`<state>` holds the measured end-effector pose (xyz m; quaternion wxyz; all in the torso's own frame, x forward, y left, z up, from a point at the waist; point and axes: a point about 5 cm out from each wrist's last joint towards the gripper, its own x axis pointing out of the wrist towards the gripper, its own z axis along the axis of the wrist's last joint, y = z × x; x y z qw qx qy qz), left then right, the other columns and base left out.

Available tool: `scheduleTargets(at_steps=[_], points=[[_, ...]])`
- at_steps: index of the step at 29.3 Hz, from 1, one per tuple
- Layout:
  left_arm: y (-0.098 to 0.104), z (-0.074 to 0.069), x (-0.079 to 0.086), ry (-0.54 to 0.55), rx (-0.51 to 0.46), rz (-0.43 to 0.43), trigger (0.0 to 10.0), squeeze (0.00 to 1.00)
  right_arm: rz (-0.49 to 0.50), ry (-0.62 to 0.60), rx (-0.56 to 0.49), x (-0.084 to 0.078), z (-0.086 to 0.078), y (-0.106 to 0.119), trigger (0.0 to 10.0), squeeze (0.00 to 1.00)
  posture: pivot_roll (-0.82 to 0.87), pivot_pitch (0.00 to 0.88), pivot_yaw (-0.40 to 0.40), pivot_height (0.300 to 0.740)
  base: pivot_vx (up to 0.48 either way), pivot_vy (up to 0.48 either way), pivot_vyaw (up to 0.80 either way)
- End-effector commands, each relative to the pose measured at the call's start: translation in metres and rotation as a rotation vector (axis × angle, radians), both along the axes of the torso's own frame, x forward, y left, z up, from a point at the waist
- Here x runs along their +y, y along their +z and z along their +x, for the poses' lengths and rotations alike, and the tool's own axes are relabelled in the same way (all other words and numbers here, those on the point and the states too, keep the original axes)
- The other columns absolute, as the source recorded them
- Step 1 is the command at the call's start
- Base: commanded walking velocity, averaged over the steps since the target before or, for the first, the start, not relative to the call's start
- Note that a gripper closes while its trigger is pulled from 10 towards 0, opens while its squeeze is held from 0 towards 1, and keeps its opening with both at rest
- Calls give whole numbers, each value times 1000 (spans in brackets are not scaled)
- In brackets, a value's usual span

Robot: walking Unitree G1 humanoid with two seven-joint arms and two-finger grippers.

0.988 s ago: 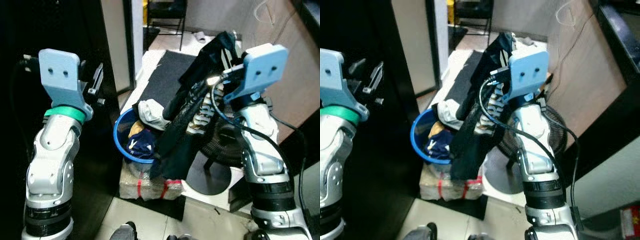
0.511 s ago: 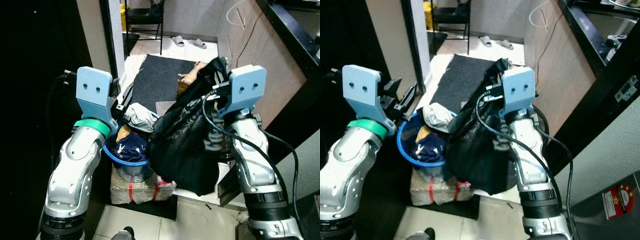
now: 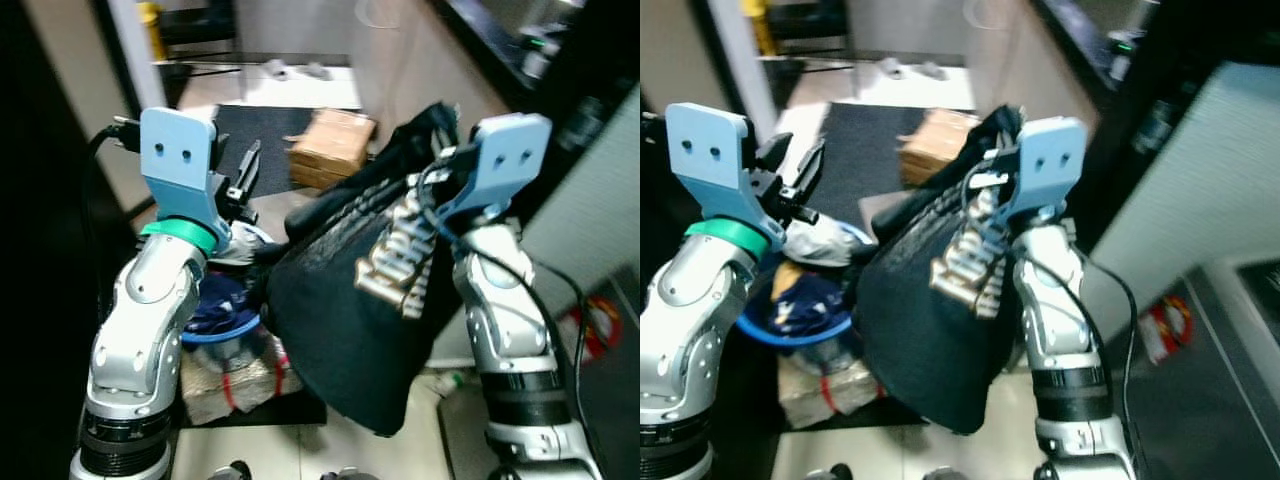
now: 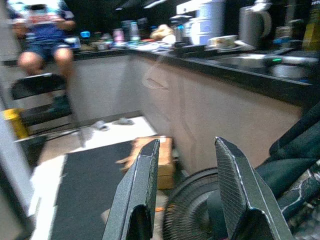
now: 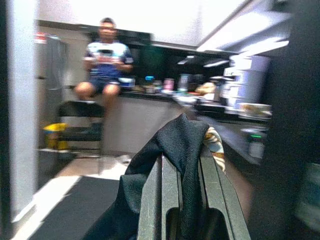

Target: Clothes washing

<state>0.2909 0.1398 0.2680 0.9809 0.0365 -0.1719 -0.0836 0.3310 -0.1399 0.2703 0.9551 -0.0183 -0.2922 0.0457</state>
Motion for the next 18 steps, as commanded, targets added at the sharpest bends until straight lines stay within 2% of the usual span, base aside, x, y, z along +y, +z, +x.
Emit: scheduleTargets(at_steps=[1,18], points=[[1,0,0,-1,2,-3,10000,0,18,-7,6,-2,1,0,10000,0,73,0,0,740,0,0,-788],[3,1,2,11,4,3,10000,0,48,5,29,-2,3,-3,10000,0,79,0,1,740,0,0,-788]])
